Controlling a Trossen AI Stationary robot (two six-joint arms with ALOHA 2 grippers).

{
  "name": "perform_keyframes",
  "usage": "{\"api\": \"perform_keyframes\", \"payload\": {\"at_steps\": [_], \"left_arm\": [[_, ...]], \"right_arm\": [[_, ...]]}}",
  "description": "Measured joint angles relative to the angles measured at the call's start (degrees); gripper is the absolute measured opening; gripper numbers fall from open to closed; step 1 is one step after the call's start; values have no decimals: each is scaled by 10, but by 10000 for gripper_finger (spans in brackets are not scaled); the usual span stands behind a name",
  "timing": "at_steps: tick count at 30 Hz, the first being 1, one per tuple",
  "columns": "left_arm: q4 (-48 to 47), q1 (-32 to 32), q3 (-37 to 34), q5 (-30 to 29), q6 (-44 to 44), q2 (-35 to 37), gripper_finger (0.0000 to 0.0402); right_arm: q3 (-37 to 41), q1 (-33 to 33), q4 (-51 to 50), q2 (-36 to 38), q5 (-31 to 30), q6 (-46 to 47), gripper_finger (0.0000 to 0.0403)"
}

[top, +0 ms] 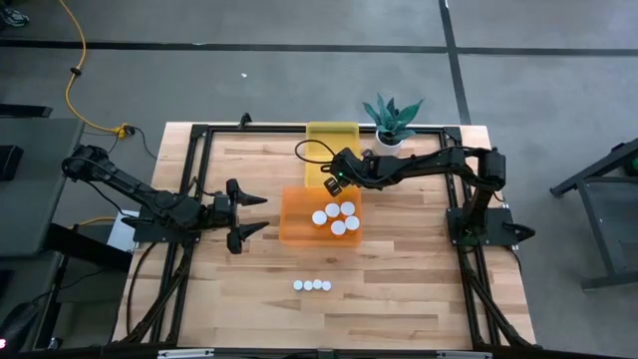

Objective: Pick and place medicine bottles into bin by pill shape (circle, oval)
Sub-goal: Put the small blue pill bottle into the yellow bin

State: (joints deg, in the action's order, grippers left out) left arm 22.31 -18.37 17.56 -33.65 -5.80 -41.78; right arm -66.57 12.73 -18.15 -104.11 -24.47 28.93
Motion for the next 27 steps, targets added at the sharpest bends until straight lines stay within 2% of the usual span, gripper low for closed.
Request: {"api": "perform_keyframes", "payload": {"at_steps": [27], "left_arm": [[0,0,0,0,0,0,291]], "right_arm": [[0,0,-7,0,9,21,95]]}}
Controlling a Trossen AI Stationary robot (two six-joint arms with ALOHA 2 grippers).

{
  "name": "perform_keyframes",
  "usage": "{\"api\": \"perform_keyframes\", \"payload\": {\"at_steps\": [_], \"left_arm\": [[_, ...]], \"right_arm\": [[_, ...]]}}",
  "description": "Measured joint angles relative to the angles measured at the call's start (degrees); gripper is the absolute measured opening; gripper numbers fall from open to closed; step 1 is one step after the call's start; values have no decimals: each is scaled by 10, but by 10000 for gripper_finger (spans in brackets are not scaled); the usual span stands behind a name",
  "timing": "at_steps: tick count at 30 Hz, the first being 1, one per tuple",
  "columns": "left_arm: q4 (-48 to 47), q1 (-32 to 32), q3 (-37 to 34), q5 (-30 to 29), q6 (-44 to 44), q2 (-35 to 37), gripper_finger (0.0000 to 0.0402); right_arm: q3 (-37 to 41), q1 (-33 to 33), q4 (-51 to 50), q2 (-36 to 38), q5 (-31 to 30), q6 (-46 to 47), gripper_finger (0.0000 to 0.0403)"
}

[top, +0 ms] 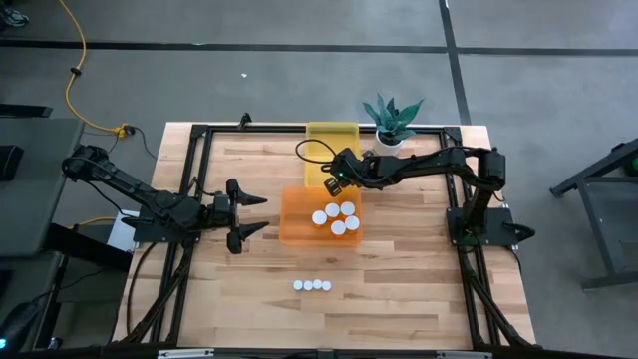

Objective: Pick and place medicine bottles into bin by pill shape (circle, oval)
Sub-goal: Put the small blue pill bottle into the yellow bin

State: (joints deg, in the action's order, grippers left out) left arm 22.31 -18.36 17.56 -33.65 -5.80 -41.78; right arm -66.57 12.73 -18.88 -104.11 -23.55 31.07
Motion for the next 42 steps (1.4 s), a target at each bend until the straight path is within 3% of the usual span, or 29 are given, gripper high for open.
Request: {"api": "perform_keyframes", "payload": {"at_steps": [9,20,31,37,42], "left_arm": [[0,0,0,0,0,0,291],[0,0,0,0,0,0,291],[-2,0,0,0,0,0,291],[-2,0,0,0,4,0,291],[-1,0,0,0,1,0,291]], "right_arm": [[0,0,-2,0,0,0,101],[0,0,-2,0,-1,-5,173],[-5,-4,-15,45,-34,-82,181],[35,-75,-2,119,-60,-118,181],[155,-186,155,182,-78,-121,181]]}}
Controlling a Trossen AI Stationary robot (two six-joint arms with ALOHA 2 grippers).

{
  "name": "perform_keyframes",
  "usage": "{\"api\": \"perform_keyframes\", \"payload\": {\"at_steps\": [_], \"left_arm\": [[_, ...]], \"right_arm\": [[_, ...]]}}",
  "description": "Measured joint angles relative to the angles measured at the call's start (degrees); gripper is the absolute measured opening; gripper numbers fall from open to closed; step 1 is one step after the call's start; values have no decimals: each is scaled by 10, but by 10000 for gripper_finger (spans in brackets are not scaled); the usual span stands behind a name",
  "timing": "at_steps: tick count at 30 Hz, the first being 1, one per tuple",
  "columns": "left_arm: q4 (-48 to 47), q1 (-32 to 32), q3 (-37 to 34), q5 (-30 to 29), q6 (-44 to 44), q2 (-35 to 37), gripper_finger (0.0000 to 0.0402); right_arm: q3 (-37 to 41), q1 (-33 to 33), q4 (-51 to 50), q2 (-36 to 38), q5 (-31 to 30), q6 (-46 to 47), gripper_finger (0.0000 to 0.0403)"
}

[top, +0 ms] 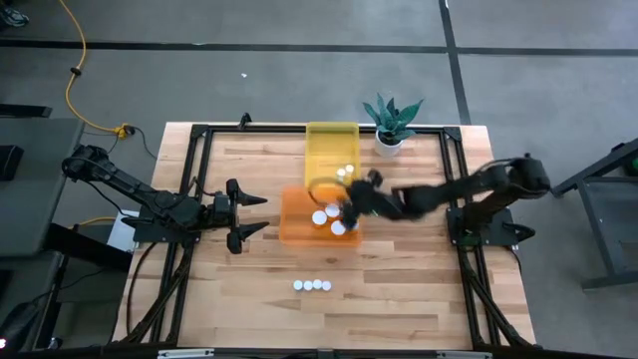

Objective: Pick and place medicine bottles into bin by pill shape (circle, oval)
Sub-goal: Put the small blue pill bottle into the yellow bin

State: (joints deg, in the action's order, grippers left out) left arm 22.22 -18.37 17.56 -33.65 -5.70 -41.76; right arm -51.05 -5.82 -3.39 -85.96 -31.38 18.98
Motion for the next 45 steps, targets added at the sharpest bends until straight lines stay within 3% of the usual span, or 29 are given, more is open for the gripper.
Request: {"api": "perform_keyframes", "payload": {"at_steps": [7,11,16,45], "left_arm": [[3,0,0,0,-1,0,291],[3,0,0,0,-1,0,291],[4,0,0,-1,-1,0,291],[12,0,0,0,3,0,291]], "right_arm": [[148,-125,335,41,75,-32,181],[173,-167,433,40,78,-86,181],[173,-192,449,40,75,-128,181],[173,-195,448,39,74,-115,181]]}}
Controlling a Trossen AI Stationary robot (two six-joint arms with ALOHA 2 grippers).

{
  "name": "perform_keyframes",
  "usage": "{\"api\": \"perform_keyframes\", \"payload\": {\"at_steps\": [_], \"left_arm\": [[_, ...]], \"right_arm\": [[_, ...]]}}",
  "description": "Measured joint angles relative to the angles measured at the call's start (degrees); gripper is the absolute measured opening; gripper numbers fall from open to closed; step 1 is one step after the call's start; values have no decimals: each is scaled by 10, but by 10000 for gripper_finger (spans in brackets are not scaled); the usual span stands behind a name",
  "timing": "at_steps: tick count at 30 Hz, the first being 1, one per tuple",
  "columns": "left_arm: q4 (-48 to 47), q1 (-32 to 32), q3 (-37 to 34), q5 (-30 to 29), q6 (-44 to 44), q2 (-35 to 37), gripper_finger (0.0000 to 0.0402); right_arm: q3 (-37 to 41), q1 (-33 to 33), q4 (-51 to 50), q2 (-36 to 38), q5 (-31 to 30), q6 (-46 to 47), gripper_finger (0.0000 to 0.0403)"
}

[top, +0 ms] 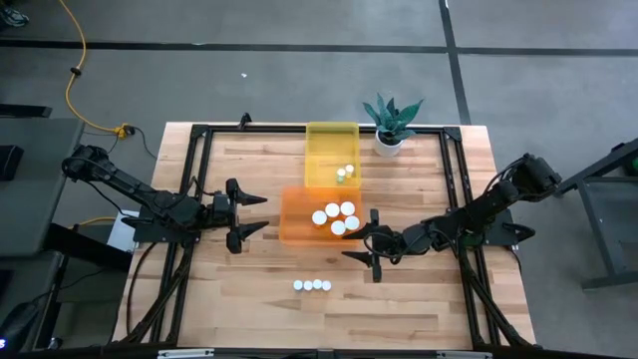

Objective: Pick and place medicine bottles into bin by pill shape (circle, oval)
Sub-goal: Put the small blue pill bottle into the yellow bin

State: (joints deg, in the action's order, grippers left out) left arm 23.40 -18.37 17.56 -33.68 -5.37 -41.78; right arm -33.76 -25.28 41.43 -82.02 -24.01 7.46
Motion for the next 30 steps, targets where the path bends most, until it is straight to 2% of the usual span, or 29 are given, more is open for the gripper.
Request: {"api": "perform_keyframes", "payload": {"at_steps": [25,30], "left_arm": [[0,0,0,0,-8,0,291],[4,-1,0,28,-33,-2,291]], "right_arm": [[0,0,0,0,0,0,181],[0,0,0,0,0,0,181]]}}
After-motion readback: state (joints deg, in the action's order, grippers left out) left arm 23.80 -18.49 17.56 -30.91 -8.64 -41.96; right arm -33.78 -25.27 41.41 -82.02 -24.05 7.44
